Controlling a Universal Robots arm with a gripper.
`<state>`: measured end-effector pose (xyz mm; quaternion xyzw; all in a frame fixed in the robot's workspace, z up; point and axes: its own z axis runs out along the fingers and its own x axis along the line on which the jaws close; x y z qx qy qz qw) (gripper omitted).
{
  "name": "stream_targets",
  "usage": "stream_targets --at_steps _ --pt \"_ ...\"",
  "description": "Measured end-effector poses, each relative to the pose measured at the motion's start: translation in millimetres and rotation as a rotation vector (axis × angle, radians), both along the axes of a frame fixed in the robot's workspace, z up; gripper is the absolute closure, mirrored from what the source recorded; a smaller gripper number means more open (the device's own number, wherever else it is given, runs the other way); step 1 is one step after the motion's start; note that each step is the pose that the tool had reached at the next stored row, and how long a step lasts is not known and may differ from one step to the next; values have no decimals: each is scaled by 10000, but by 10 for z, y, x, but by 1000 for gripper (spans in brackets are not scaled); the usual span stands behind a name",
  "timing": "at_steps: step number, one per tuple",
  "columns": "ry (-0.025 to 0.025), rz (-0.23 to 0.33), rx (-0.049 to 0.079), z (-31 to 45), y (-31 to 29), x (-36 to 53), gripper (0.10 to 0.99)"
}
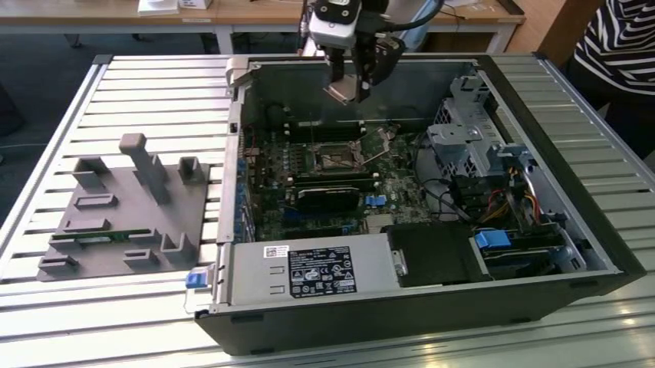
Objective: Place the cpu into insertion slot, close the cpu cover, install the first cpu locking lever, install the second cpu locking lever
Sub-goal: 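Place the cpu into insertion slot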
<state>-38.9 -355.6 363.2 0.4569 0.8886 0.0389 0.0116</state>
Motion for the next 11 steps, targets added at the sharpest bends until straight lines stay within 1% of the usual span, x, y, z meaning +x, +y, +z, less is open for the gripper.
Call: stream_targets --at_steps 11 --pt "0 -1554 -1 -40 1 0 545"
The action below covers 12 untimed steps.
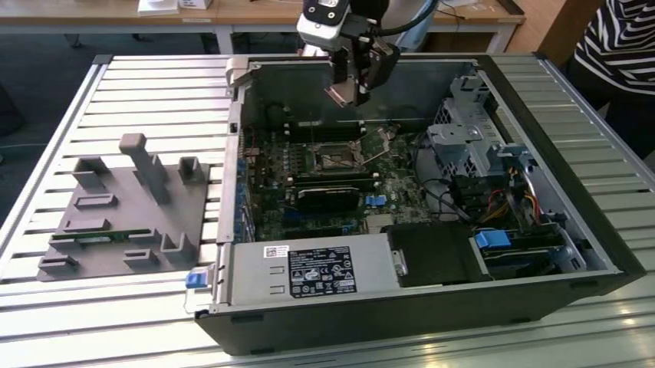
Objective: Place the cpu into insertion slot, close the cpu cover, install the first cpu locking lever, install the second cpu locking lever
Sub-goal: 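Place the cpu into insertion slot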
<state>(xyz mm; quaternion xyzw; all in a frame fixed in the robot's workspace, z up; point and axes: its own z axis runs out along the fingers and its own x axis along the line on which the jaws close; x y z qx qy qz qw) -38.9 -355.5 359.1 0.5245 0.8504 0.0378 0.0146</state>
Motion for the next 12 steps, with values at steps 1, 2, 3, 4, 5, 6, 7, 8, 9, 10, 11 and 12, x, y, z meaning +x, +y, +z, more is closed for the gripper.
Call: stream_targets --at_steps 1,2,3,4,5,6,7,8,9,10,11,12 --pt "0 -142 -1 -4 0 0 545" --pt "0 -281 -1 -9 0 0 545" --pt "0 -418 0 -13 0 0 545" --pt "0 -551 -1 -19 0 0 545" --pt "0 -685 -1 -24 0 0 545" --pt "1 -826 -2 -29 0 0 545" --pt "2 -971 -2 -35 0 0 545" --pt "2 -1126 -2 -41 0 0 545" --pt "3 -1266 -3 -46 1 0 545" --pt "4 -1400 -3 -52 1 0 545" --pt "6 -1532 -4 -58 1 0 545" --pt "8 -1666 -4 -65 1 0 545"
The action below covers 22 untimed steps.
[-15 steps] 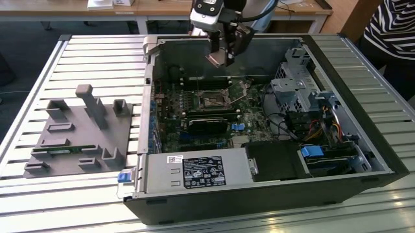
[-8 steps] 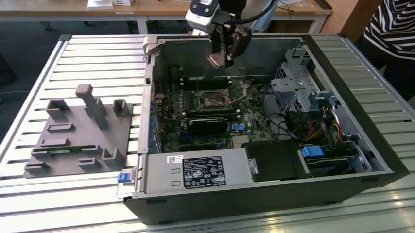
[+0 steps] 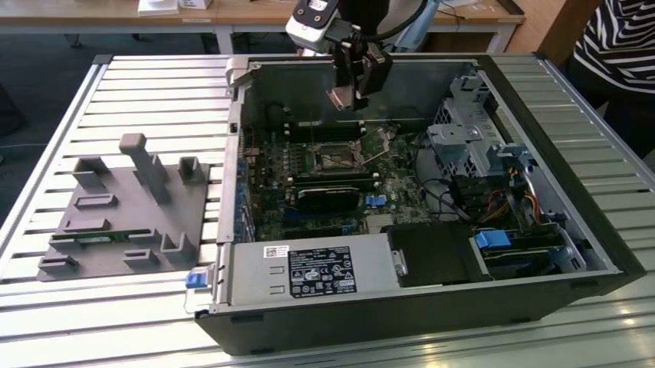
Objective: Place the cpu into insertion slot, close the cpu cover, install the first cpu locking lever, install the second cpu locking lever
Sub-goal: 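Place the cpu into insertion slot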
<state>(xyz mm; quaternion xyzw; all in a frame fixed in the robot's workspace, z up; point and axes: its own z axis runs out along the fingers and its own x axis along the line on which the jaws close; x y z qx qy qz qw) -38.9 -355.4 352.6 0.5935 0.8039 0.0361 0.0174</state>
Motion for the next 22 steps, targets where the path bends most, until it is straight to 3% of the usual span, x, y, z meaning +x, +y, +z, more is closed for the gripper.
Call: stream_targets --at_steps 7,8,22 --pt "26 -932 -6 -44 1 0 545" --pt "84 -1003 -41 -201 8 0 545" --pt "83 -1003 -41 -225 8 0 545"
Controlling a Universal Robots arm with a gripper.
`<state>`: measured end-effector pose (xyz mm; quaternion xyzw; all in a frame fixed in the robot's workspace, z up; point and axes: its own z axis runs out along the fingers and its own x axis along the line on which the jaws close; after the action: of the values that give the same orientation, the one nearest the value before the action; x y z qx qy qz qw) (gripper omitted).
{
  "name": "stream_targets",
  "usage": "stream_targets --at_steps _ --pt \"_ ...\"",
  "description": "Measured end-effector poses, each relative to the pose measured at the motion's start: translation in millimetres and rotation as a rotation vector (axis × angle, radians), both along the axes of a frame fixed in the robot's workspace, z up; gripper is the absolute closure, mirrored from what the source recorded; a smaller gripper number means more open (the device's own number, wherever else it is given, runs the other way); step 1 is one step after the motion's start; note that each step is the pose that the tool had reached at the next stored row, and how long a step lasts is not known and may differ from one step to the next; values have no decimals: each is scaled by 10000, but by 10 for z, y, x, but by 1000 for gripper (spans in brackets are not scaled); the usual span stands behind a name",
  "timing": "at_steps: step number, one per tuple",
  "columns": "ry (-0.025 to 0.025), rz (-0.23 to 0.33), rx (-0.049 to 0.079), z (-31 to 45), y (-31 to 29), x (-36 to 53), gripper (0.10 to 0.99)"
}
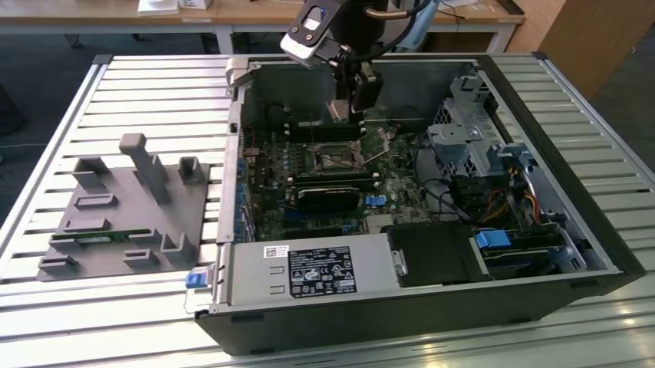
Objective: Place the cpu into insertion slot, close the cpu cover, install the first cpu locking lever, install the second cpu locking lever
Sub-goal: 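Place the cpu into insertion slot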
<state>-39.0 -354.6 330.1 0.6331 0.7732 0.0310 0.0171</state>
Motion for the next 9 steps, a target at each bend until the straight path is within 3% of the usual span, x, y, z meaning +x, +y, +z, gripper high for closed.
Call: stream_targets --at_steps 9 --pt "0 0 0 -10 0 0 545"
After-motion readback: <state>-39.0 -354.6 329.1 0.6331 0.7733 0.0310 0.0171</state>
